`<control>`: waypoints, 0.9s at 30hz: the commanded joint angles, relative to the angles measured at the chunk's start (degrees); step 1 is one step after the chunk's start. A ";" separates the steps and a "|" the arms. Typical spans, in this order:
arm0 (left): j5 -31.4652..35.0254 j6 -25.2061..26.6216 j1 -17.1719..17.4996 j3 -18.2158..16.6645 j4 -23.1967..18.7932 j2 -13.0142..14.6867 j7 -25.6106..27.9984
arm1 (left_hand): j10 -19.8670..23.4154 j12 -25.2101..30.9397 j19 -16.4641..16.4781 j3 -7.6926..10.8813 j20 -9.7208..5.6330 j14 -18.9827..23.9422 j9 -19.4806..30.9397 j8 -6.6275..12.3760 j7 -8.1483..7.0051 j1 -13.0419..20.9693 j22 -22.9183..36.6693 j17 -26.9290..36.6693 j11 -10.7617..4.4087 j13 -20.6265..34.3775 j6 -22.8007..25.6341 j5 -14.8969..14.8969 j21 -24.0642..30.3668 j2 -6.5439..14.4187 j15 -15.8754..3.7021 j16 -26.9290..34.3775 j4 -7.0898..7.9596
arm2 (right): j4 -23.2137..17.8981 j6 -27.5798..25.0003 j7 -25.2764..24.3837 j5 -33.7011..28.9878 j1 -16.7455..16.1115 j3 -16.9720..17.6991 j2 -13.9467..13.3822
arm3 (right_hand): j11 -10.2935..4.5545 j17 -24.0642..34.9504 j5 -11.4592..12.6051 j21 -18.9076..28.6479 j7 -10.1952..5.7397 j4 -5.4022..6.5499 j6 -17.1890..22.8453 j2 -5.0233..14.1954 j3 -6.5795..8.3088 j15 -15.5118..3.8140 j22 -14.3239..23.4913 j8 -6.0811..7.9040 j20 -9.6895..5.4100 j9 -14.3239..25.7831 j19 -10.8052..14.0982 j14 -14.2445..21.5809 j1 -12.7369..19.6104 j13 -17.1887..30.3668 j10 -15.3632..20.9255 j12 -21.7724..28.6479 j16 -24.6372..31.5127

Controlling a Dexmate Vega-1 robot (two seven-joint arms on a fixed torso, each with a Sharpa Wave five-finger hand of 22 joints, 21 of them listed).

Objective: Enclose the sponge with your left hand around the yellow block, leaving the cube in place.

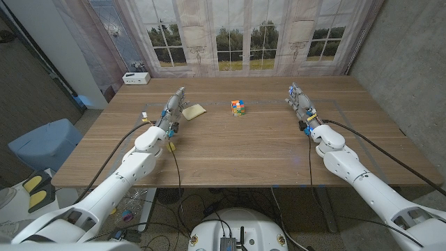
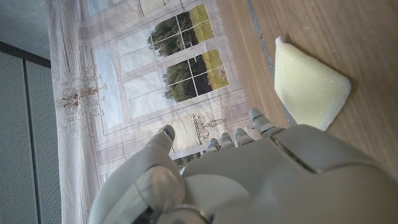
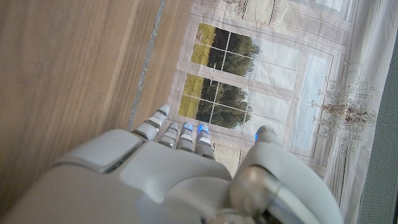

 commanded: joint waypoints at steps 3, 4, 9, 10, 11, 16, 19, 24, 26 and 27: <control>3.88 5.63 -0.18 0.65 -4.43 4.33 3.40 | -0.14 0.37 0.00 0.38 0.82 0.60 0.24 0.46 -0.84 1.05 0.13 0.02 -0.01 0.21 0.57 0.33 0.11 -0.64 0.57 0.60 -0.78 | -0.34 -0.31 -0.62 -0.37 -0.09 -0.14 -0.03 | 0.63 0.12 0.41 0.23 0.11 -0.01 0.40 0.11 0.39 0.19 0.10 0.29 0.15 0.23 0.49 -0.57 0.56 0.09 0.26 0.29 0.23; 4.46 6.86 -0.21 0.77 -5.38 5.21 3.80 | 0.03 0.42 0.10 0.35 1.02 0.85 0.25 0.50 -1.04 1.20 0.12 0.00 0.05 0.22 0.77 0.29 0.05 -0.87 0.83 0.64 -1.03 | -0.32 -0.29 -0.63 -0.37 -0.12 -0.14 0.00 | 0.68 0.12 0.41 0.24 0.13 -0.03 0.39 0.11 0.40 0.24 0.11 0.29 0.24 0.23 0.52 -0.50 0.57 0.09 0.26 0.29 0.25; 9.13 14.92 -1.02 2.01 -11.11 10.78 6.12 | 1.85 0.91 1.18 0.67 2.21 2.91 0.37 0.84 -1.97 3.45 0.11 -0.07 -0.26 0.30 2.58 -0.23 -0.45 -2.05 2.10 0.83 -3.91 | -0.28 -0.12 -0.56 -0.44 -0.13 -0.22 0.09 | 0.66 0.11 0.40 0.24 -0.03 -0.08 0.43 0.08 0.43 0.42 0.11 0.31 0.32 0.23 0.54 -0.45 0.59 0.10 0.33 0.27 0.26; 9.87 16.33 -1.24 2.23 -12.05 11.68 6.33 | 2.45 1.07 1.38 0.83 2.09 3.58 0.39 0.90 -1.91 4.08 0.12 -0.06 -0.23 0.32 2.97 -0.37 -0.57 -2.20 2.09 0.95 -4.62 | -0.27 -0.08 -0.53 -0.44 -0.13 -0.24 0.12 | 0.71 0.12 0.40 0.25 -0.03 -0.08 0.43 0.08 0.43 0.44 0.11 0.30 0.36 0.23 0.55 -0.43 0.59 0.10 0.37 0.28 0.26; 10.52 17.78 -1.46 2.41 -13.01 12.50 6.55 | 3.04 1.22 1.64 0.96 1.92 4.33 0.41 0.99 -1.92 4.74 0.12 -0.05 -0.27 0.35 3.45 -0.52 -0.69 -2.39 2.18 1.07 -5.37 | -0.27 -0.01 -0.50 -0.40 -0.14 -0.23 0.17 | 0.72 0.12 0.40 0.24 -0.03 -0.08 0.44 0.08 0.43 0.45 0.11 0.31 0.38 0.23 0.52 -0.42 0.59 0.10 0.43 0.30 0.26; 13.31 24.42 -2.78 3.39 -17.12 16.18 6.52 | 4.73 1.43 3.23 1.99 1.83 6.74 0.47 1.33 -1.19 8.22 0.18 -0.02 0.00 0.44 5.94 -1.11 -1.07 -2.40 1.92 1.15 -8.91 | -0.26 0.10 -0.43 -0.33 -0.27 -0.28 0.29 | 0.84 0.12 0.39 0.25 -0.08 -0.10 0.47 0.07 0.45 0.61 0.11 0.32 0.46 0.23 0.55 -0.35 0.58 0.11 0.50 0.30 0.28; 14.38 28.11 -3.79 3.92 -19.15 18.02 5.71 | 5.53 1.58 3.86 2.44 1.82 7.42 0.50 1.45 -0.92 9.46 0.20 -0.02 0.30 0.47 6.80 -1.25 -1.13 -2.11 1.85 1.15 -10.00 | -0.50 0.20 -0.53 -0.33 -0.52 -0.25 0.27 | 0.91 0.13 0.38 0.26 -0.10 -0.11 0.52 0.07 0.46 0.64 0.12 0.34 0.48 0.23 0.56 -0.32 0.57 0.11 0.58 0.31 0.29; 16.47 34.08 -5.96 5.28 -22.19 20.85 3.72 | 6.26 1.53 4.89 3.31 1.97 8.59 0.56 1.52 -0.51 11.90 0.23 -0.03 0.55 0.50 8.15 -1.52 -1.31 -1.49 1.58 1.08 -12.08 | -1.26 0.34 -0.95 -0.33 -1.22 -0.12 0.12 | 1.09 0.14 0.37 0.27 -0.13 -0.12 0.61 0.06 0.47 0.77 0.12 0.37 0.50 0.23 0.60 -0.25 0.55 0.11 0.66 0.31 0.31; 17.51 36.13 -6.87 5.90 -23.19 21.77 3.02 | 6.66 1.56 5.40 3.65 1.95 8.81 0.59 1.54 -0.27 12.82 0.24 -0.03 0.59 0.51 8.61 -1.60 -1.31 -1.20 1.51 0.99 -12.78 | -1.66 0.46 -1.19 -0.37 -1.60 -0.04 0.05 | 1.19 0.15 0.36 0.27 -0.11 -0.12 0.63 0.05 0.47 0.78 0.12 0.38 0.51 0.23 0.60 -0.23 0.53 0.12 0.66 0.30 0.32; 18.10 36.99 -7.26 6.19 -23.63 22.13 2.86 | 6.90 1.59 5.64 3.81 1.98 8.98 0.60 1.48 -0.17 13.27 0.24 -0.04 0.47 0.51 8.66 -1.63 -1.32 -1.09 1.50 0.97 -13.12 | -1.95 0.50 -1.33 -0.37 -1.84 0.01 -0.01 | 1.19 0.15 0.36 0.27 -0.14 -0.12 0.64 0.05 0.47 0.75 0.12 0.38 0.53 0.24 0.60 -0.24 0.53 0.12 0.70 0.31 0.31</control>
